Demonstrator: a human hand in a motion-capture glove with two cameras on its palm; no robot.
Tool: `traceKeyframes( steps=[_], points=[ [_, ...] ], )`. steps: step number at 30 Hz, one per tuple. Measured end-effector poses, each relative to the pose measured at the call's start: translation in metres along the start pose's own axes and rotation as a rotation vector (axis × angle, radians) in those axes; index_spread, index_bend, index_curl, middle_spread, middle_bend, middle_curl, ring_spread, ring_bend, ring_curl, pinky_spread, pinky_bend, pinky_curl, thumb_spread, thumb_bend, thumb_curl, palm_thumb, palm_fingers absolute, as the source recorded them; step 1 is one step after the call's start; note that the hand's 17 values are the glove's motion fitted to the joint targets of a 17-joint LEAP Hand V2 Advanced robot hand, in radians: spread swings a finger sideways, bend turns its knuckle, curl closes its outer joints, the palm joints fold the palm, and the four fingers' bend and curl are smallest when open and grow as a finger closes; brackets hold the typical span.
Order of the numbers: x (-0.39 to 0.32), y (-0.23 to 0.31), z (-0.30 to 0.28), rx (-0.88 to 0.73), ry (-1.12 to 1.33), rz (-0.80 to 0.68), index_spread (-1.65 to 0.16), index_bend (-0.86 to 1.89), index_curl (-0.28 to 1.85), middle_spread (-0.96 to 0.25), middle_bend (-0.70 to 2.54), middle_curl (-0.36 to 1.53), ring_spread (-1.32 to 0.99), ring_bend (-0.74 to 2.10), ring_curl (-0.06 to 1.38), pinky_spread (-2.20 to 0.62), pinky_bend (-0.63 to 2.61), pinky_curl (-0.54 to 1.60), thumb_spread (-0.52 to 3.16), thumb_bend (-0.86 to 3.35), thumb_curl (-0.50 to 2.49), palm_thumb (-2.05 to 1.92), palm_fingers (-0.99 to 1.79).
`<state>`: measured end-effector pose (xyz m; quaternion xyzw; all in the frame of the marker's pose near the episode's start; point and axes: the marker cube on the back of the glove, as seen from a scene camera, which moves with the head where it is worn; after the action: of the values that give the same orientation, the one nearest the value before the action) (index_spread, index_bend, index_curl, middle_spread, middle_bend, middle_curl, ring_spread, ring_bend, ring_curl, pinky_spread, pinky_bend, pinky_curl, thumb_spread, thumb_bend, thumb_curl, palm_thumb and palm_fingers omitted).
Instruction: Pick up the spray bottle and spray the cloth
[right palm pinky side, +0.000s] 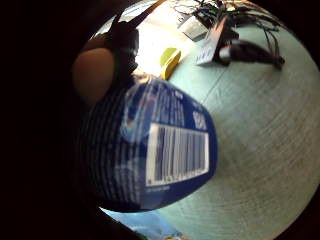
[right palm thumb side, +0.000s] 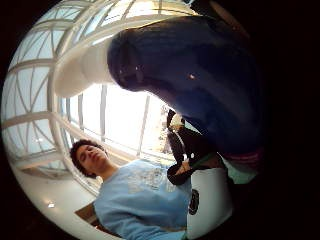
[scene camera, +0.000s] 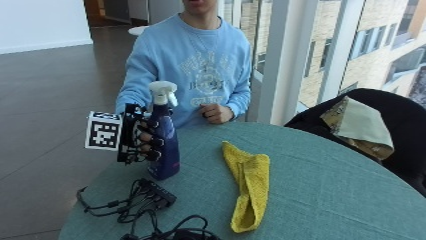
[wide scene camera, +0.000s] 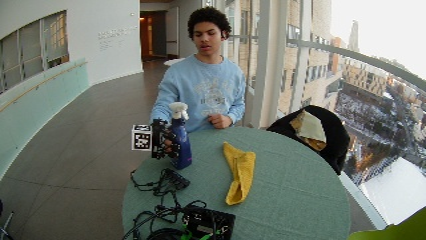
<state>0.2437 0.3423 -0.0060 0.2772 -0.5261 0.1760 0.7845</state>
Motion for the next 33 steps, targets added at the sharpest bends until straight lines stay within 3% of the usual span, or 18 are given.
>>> traceKeyframes(
  steps=[20,27,33],
  points=[
    [-0.016,-0.03,0.004,0.158,0.137,-0.045,-0.36,0.11,0.24,-0.08,0.23,0.39,-0.01,0.46,0.36,0.22,0.34,0.37,0.92,0.0,0.47,0.89,0.86],
    [-0.047,-0.057,0.0,-0.038,0.302,0.016,-0.34,0.08,0.23,-0.08,0.24,0.4,0.0,0.49,0.37,0.21,0.34,0.37,0.9,-0.02,0.52,0.9,0.92],
    [-0.068,-0.089,0.004,-0.316,0.484,0.069,-0.33,0.07,0.22,-0.07,0.25,0.41,0.01,0.5,0.37,0.19,0.35,0.37,0.88,-0.02,0.55,0.9,0.94]
  ],
)
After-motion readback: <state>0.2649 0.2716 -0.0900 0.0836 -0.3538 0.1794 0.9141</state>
